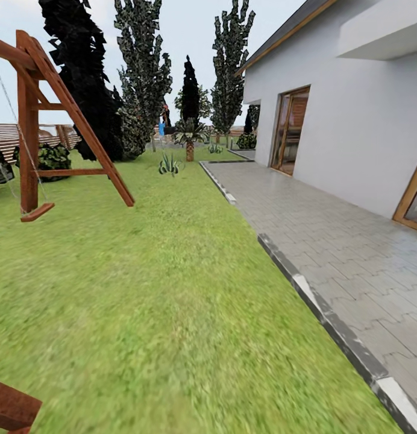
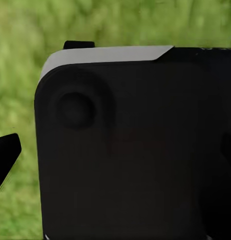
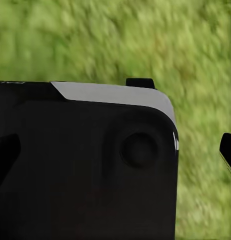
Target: Take the three Easter eggs out of the wicker basket on the lawn in the garden, then place them on the lawn next to a single tree (choose any tree) so that all three eggs are next to the same tree and none are left in the basket.
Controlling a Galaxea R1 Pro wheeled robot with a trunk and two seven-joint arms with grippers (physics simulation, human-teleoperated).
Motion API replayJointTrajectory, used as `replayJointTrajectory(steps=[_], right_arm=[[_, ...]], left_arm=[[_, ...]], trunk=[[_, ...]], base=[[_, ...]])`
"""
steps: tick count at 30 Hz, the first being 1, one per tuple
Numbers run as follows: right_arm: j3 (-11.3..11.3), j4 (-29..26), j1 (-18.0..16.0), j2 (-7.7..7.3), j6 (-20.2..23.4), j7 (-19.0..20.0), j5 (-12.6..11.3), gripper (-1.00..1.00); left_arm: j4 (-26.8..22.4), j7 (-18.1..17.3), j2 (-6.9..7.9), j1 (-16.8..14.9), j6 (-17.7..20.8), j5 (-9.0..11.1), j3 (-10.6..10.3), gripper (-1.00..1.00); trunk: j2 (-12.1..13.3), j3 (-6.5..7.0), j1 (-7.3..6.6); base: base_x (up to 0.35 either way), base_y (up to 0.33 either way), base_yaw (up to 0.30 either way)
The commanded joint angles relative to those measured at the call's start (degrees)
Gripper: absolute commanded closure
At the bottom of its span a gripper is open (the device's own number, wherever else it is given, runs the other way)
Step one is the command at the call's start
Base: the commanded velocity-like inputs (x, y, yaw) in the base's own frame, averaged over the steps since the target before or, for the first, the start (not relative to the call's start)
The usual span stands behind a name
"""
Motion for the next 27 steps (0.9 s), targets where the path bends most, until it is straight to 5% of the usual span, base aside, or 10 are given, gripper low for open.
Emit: replayJointTrajectory(steps=[1, 27], right_arm=[[0.0, 0.1, 0.0, 0.0, -0.2, 0.0, 0.0, -1.0], [0.0, 0.1, 0.0, 0.0, -0.2, 0.0, 0.0, -1.0]], left_arm=[[-0.1, 0.0, 0.03, 0.0, 0.0, 0.1, 0.0, -1.0], [-0.1, 0.0, 0.17, 0.1, 0.0, 0.2, 0.1, -1.0]], trunk=[[0.0, -0.04, 0.03], [0.0, -0.04, 0.03]], base=[[0.323, -0.013, 0.0], [0.327, -0.001, 0.0]])
